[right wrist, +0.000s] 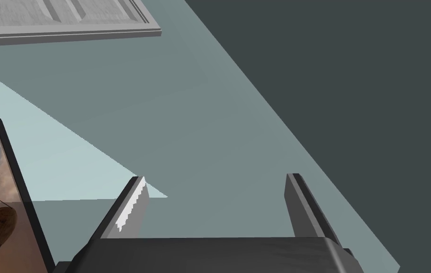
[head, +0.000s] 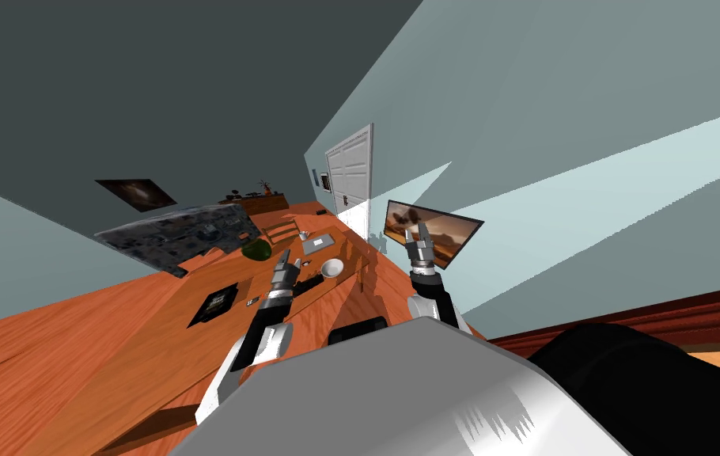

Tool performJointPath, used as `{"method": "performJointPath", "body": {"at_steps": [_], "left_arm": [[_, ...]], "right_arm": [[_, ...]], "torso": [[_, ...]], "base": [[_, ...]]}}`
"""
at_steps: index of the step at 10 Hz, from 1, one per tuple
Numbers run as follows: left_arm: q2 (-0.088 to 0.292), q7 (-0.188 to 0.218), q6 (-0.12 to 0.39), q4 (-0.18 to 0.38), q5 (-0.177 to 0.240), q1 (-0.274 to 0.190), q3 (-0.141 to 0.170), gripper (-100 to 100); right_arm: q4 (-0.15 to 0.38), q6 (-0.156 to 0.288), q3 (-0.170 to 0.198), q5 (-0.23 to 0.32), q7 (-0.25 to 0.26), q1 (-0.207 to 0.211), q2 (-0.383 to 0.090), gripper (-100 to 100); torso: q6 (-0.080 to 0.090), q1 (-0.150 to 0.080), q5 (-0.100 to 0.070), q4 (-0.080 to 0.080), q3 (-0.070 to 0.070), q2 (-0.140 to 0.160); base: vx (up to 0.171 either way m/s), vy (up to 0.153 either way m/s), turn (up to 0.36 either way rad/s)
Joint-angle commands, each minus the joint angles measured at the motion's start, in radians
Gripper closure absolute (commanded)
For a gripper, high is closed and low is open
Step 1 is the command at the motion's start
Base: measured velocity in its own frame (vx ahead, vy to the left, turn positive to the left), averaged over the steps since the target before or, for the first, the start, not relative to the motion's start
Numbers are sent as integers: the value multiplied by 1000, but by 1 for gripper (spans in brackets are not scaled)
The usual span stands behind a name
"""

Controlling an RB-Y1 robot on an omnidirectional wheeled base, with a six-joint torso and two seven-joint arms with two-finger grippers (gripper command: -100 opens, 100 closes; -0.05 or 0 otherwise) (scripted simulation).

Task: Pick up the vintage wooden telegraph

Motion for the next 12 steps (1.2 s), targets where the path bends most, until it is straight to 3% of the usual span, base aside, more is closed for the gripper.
{"method": "performJointPath", "body": {"at_steps": [1,7,12], "left_arm": [[9,8,30,10,12,-8,-3,-100],[61,72,201,127,97,-67,-41,-100],[77,103,299,176,128,-95,-53,-100]], "right_arm": [[0,0,0,0,0,0,0,0],[0,0,0,0,0,0,0,0],[0,0,0,0,0,0,0,0]], "torso": [[0,0,0,0,0,0],[0,0,0,0,0,0],[0,0,0,0,0,0]], "base": [[5,18,15],[5,23,25],[3,19,-3]]}}
